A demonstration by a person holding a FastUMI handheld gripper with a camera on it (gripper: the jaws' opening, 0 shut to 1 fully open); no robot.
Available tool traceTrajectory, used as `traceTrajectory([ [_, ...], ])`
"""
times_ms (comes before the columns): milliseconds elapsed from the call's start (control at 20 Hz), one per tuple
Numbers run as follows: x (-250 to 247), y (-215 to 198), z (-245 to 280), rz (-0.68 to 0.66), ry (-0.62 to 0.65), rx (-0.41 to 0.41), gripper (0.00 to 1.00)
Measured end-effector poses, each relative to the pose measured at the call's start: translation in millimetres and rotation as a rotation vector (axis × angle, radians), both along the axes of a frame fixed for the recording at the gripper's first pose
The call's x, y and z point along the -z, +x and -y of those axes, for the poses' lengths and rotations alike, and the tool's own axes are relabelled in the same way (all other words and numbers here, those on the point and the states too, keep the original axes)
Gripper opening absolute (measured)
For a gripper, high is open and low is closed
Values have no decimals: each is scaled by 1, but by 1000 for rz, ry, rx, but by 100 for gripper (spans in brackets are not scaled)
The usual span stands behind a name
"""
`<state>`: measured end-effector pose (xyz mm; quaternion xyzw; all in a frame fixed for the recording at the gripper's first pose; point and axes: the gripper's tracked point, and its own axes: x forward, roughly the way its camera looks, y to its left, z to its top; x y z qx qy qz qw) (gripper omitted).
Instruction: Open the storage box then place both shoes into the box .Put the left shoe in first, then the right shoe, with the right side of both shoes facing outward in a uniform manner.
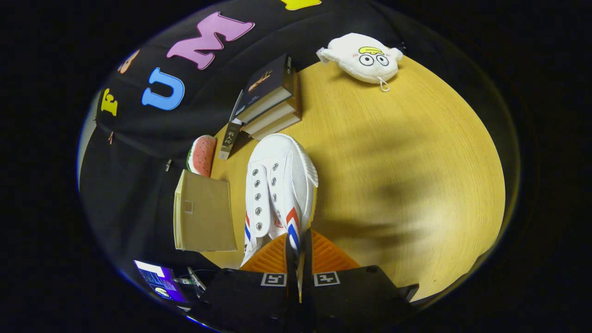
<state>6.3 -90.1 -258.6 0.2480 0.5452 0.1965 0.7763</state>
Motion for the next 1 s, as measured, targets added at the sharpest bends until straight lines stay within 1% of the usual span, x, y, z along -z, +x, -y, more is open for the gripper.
traceTrajectory([
  [150, -30, -2, -26, -12, 33, 0, 7],
  [300, -58, -3, -54, 18, 11, -31, 7],
  [400, -73, -4, -82, 35, 17, -44, 6],
  [600, -102, -8, -149, 29, 88, -39, 7],
  [750, -112, -11, -206, 45, 107, -61, 7],
  [800, -105, -7, -221, 44, 113, -64, 7],
  [1000, -102, -15, -286, 26, 128, -79, 6],
])
